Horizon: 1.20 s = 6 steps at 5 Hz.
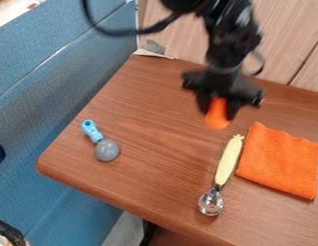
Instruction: Move the carrot to the top middle table
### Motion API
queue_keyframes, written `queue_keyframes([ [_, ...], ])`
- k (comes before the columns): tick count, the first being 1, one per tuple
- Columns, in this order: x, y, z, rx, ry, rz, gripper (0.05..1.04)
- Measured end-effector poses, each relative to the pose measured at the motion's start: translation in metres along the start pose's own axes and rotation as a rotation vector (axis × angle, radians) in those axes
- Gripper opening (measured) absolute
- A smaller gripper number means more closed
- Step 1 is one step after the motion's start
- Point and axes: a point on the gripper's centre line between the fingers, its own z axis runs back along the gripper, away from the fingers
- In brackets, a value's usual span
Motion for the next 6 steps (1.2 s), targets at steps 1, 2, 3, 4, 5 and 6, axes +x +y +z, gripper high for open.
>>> queue_keyframes([
  [1,0.033,-0.013,-0.008,-0.011,-0.009,-0.026,0.488],
  [2,0.063,-0.028,-0.024,-0.026,-0.005,-0.057,0.488],
  [3,0.083,-0.048,-0.051,-0.043,0.034,-0.104,0.488],
  [4,0.092,-0.061,-0.075,-0.066,0.072,-0.141,0.488],
  [5,0.099,-0.067,-0.098,-0.073,0.101,-0.175,0.488],
  [6,0.108,-0.074,-0.107,-0.084,0.106,-0.194,0.488],
])
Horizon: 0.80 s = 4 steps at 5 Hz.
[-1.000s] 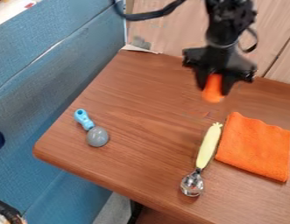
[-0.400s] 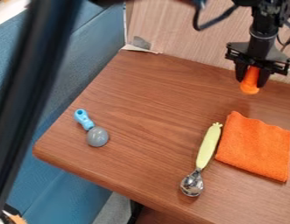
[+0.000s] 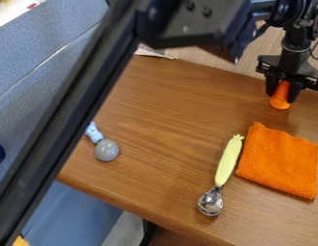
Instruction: Move the carrot to the top middle table
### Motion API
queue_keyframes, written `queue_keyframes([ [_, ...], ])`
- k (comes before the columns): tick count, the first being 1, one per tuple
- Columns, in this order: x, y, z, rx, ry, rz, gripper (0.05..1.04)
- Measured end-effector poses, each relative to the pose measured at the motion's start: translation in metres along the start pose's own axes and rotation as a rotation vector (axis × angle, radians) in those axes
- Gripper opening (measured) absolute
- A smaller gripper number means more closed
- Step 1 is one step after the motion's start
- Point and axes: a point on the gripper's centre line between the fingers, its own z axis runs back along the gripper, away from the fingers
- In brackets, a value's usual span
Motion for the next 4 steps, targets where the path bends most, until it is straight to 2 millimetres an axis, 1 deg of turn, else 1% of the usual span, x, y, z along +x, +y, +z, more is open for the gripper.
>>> queue_keyframes([
  [1,-0.001,-0.001,0.000,-0.003,0.005,-0.005,0.558],
  [2,-0.020,0.001,-0.015,0.010,0.062,-0.002,0.868],
  [3,-0.023,-0.002,-0.015,0.018,0.062,-0.006,1.007],
  [4,-0.020,-0.002,-0.004,0.020,0.045,-0.001,1.003],
])
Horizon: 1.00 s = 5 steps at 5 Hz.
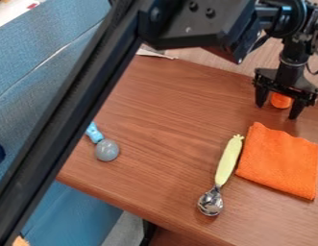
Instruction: Move the carrot to the top middle table
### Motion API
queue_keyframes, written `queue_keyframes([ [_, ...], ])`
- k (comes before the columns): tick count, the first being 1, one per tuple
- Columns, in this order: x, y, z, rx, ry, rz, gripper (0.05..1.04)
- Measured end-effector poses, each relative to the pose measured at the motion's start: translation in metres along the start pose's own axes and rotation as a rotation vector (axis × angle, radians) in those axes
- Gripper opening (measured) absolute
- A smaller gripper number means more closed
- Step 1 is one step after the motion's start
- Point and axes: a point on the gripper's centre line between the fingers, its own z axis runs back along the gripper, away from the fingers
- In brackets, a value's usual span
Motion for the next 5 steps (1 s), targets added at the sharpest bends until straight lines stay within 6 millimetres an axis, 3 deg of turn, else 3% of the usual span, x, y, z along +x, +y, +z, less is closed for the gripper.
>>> queue_keyframes([
  [2,0.000,0.004,0.030,0.018,-0.067,0.016,0.999],
  [3,-0.008,0.003,0.067,0.026,-0.144,0.011,0.999],
  [4,-0.029,0.005,0.070,0.031,-0.116,-0.012,0.999],
  [5,-0.028,0.005,0.070,0.029,-0.122,-0.012,0.999],
])
